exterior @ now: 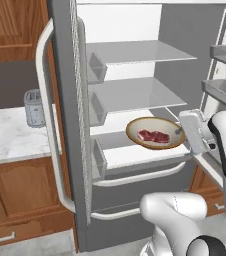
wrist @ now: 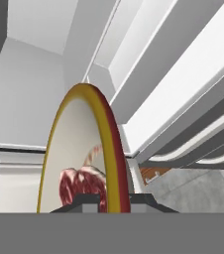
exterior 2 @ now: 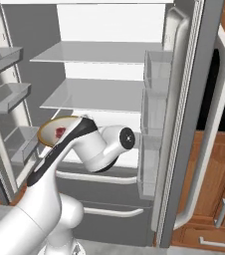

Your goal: Place one of the steaks on the plate and the other in the bowl. Then place the bowl in the fridge.

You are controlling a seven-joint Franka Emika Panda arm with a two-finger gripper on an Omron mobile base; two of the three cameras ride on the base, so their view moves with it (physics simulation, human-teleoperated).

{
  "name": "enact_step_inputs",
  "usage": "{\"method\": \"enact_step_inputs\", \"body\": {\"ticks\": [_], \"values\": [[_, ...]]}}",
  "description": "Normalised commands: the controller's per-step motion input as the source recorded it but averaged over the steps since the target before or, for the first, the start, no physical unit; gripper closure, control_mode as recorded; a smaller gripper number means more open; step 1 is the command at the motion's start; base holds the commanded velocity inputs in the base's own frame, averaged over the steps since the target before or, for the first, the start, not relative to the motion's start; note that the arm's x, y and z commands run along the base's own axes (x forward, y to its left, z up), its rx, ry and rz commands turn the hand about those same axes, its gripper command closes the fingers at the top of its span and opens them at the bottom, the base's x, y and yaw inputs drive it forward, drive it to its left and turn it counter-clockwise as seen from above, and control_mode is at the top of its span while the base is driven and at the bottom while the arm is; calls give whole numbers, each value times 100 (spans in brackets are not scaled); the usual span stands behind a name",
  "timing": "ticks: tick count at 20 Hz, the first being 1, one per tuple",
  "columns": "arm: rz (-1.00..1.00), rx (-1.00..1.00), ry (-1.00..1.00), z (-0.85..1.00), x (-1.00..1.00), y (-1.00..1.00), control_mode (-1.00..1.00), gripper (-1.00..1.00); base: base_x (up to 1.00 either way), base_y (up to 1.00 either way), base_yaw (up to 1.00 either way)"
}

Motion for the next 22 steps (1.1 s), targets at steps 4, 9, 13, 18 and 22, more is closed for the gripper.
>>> {"method": "enact_step_inputs", "body": {"ticks": [4,9,13,18,22], "values": [[0,0,0,0,0,0,100,100,14,9,0],[0,0,0,0,0,0,100,100,37,0,0],[0,0,0,0,0,0,100,100,41,0,0],[0,0,0,0,0,0,100,100,15,0,1],[0,0,0,0,0,0,100,100,17,0,1]]}}
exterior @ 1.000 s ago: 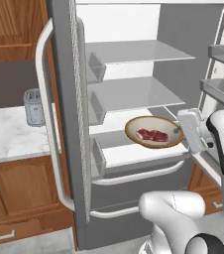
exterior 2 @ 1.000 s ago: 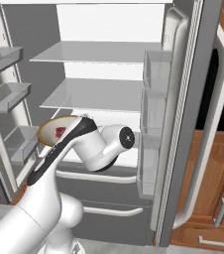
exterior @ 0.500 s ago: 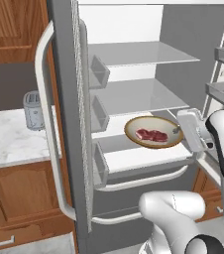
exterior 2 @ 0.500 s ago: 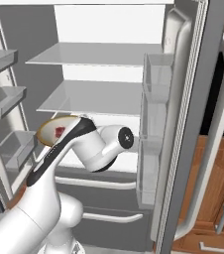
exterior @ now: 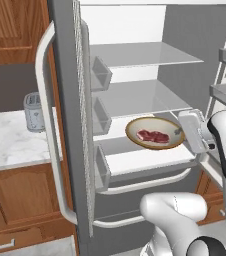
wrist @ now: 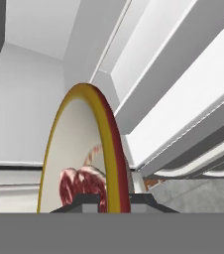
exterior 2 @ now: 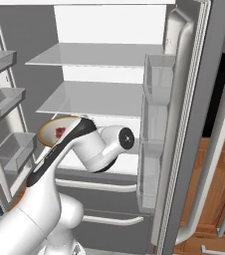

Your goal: Place one of the steaks on the plate and the other in the bowl. Then place the bowl in the fridge.

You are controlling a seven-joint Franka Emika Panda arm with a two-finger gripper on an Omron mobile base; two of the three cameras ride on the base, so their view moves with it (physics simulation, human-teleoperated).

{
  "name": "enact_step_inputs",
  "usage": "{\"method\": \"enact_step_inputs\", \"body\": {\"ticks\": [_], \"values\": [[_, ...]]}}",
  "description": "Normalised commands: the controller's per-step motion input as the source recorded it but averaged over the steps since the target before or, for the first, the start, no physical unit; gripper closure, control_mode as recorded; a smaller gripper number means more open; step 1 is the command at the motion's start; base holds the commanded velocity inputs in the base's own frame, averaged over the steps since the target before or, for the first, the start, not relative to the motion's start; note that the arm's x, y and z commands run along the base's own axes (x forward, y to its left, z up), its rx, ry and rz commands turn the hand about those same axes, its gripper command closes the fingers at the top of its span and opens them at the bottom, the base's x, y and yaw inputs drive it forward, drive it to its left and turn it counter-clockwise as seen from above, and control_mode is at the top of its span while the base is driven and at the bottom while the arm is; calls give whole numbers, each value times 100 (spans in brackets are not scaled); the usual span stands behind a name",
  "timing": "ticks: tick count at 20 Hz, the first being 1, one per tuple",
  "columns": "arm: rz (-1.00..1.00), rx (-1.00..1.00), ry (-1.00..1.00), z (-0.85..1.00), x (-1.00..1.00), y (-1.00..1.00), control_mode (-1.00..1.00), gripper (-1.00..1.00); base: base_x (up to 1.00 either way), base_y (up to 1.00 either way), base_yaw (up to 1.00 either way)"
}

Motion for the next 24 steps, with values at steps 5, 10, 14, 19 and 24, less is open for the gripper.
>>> {"method": "enact_step_inputs", "body": {"ticks": [5,10,14,19,24], "values": [[-3,0,0,0,0,0,-100,100,0,0,0],[-21,0,0,7,0,3,-100,100,0,0,0],[-38,0,0,26,1,0,-100,100,0,0,0],[-43,3,0,27,18,2,-100,100,0,0,0],[-41,4,0,10,61,10,-100,100,0,0,0]]}}
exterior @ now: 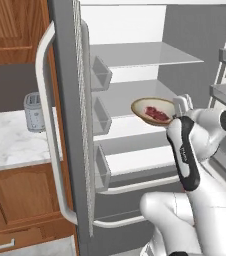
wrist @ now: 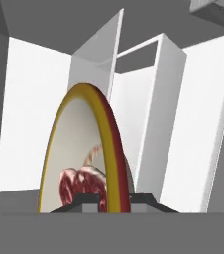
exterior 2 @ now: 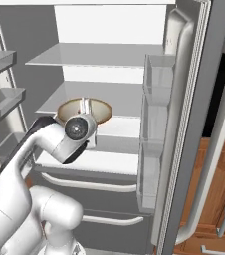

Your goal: Place one of the steaks on the plate and the other in the bowl. Then place the bowl in the fridge.

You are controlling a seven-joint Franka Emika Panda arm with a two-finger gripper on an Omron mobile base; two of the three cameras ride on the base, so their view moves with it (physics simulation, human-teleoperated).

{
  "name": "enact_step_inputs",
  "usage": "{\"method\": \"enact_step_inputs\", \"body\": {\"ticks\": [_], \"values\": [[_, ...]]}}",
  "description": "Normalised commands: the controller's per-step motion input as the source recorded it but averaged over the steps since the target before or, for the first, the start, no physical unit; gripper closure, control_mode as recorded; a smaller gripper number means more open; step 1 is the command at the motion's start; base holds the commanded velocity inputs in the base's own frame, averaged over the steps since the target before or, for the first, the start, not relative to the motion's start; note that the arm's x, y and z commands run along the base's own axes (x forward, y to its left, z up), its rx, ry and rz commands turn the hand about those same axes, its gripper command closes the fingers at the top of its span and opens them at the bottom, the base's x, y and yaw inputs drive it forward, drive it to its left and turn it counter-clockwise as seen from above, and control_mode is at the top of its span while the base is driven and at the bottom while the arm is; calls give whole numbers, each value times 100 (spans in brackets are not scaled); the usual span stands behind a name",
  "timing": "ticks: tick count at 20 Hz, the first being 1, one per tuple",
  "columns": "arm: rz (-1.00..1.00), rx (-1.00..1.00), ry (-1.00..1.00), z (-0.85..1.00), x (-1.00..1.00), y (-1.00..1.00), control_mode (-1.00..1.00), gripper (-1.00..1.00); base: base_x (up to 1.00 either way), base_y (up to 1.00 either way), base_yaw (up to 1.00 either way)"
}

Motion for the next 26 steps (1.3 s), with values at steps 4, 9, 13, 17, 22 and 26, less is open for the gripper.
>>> {"method": "enact_step_inputs", "body": {"ticks": [4,9,13,17,22,26], "values": [[-27,-8,20,5,87,-4,-100,100,0,0,0],[-12,-12,23,12,95,-15,-100,100,0,0,0],[-1,0,10,17,100,-21,-100,100,0,0,0],[0,3,0,0,95,-33,-100,100,0,0,0],[0,1,0,-38,49,-21,-100,100,0,0,0],[0,0,1,-63,35,-6,-100,100,0,0,0]]}}
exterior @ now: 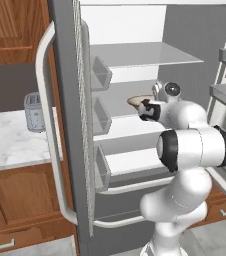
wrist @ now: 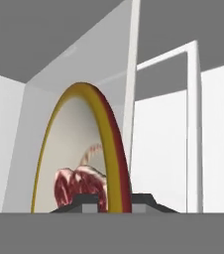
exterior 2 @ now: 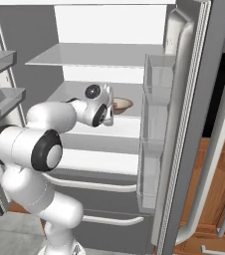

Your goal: Place one of the steaks on the plate and the other in the bowl. Then place the bowl in the fridge.

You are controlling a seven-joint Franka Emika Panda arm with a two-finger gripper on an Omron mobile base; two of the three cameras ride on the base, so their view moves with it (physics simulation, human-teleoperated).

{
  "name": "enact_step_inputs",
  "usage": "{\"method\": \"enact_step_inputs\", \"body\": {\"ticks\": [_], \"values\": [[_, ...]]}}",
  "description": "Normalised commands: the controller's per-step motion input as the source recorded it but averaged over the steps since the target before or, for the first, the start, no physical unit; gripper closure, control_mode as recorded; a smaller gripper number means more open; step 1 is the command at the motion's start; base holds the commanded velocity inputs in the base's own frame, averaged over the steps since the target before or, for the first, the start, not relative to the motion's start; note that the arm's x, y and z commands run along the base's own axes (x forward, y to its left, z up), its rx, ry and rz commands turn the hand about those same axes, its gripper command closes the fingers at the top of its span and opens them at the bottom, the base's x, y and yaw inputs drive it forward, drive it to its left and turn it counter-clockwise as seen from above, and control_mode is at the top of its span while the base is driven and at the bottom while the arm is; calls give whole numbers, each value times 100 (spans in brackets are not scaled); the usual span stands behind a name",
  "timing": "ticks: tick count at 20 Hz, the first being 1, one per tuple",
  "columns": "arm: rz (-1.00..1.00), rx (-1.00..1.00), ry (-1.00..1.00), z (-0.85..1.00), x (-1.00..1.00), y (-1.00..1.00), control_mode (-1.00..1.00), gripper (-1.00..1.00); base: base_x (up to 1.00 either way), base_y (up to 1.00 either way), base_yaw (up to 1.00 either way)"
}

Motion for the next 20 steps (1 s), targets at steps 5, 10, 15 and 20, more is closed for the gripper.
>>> {"method": "enact_step_inputs", "body": {"ticks": [5,10,15,20], "values": [[0,0,0,-47,40,0,-100,100,0,0,0],[0,-7,12,-25,50,0,-100,100,0,0,0],[0,-3,13,2,48,0,-100,100,0,0,0],[0,-6,7,5,34,3,-100,-100,0,0,0]]}}
